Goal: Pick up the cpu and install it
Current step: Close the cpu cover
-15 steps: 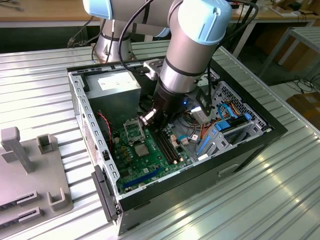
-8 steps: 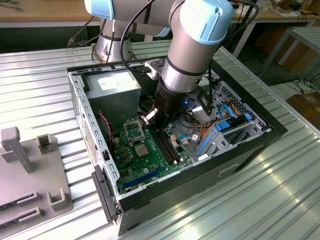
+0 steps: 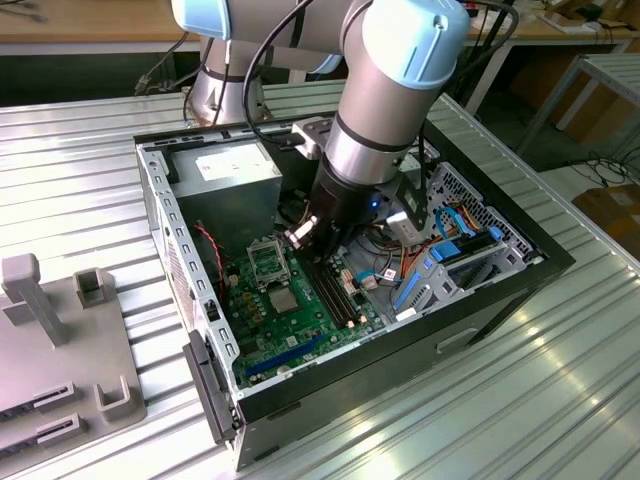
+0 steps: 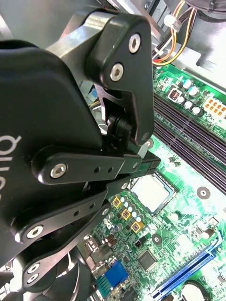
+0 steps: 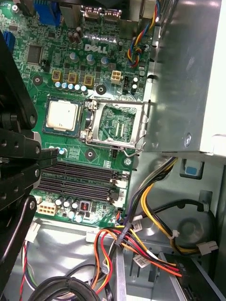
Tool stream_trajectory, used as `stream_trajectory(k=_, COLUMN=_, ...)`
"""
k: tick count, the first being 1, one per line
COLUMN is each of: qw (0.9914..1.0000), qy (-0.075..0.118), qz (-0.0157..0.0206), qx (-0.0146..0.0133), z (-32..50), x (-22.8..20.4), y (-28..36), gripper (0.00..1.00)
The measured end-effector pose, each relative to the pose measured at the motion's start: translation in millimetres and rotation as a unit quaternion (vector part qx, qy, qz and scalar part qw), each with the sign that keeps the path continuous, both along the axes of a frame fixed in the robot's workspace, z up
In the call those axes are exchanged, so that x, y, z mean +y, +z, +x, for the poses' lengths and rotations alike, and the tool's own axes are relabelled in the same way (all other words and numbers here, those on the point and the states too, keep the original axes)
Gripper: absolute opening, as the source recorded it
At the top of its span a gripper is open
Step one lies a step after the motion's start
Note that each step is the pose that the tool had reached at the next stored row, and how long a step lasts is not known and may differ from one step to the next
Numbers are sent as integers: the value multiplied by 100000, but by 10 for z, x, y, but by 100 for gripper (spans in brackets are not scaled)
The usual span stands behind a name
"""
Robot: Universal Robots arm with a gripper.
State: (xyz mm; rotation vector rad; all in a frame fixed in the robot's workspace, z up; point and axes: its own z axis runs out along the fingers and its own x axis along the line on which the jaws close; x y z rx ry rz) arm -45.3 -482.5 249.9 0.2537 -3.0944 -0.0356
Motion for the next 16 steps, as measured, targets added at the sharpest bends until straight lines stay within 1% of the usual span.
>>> stream_trajectory(k=4, qw=100000, qy=4, qz=0, qx=1, z=21, x=0, y=0, gripper=11)
stream_trajectory(k=16, qw=100000, qy=5, qz=0, qx=-2, z=27, x=0, y=0, gripper=11)
